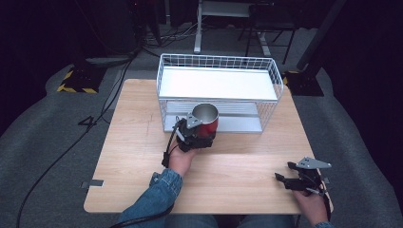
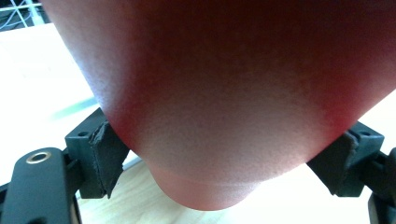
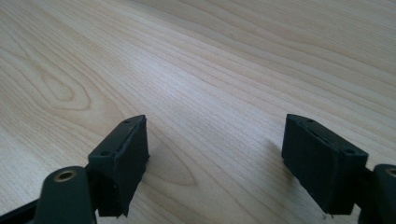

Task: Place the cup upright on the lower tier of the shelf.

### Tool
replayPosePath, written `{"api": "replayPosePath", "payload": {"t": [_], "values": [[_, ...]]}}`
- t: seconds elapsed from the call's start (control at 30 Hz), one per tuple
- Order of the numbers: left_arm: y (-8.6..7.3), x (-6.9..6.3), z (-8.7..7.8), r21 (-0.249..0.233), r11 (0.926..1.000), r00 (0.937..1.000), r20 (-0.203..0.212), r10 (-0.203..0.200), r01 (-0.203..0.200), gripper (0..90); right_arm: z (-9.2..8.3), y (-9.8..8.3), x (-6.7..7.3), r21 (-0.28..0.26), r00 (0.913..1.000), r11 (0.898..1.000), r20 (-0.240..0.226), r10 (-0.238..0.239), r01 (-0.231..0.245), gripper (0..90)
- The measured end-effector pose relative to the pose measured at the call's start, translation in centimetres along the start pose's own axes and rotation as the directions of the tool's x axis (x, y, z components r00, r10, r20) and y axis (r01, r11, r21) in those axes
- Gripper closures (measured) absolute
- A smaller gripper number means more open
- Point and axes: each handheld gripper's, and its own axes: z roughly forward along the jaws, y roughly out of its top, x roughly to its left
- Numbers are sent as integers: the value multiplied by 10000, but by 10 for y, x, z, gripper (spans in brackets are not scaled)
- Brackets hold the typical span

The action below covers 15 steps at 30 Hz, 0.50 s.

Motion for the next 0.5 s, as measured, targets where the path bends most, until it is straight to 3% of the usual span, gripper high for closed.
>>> {"api": "replayPosePath", "payload": {"t": [0.5], "values": [[13,12,41,262,9997,9982,-599,-16,32,165,1,1,0,-6,10000,10000,0,-57,57,229]]}}
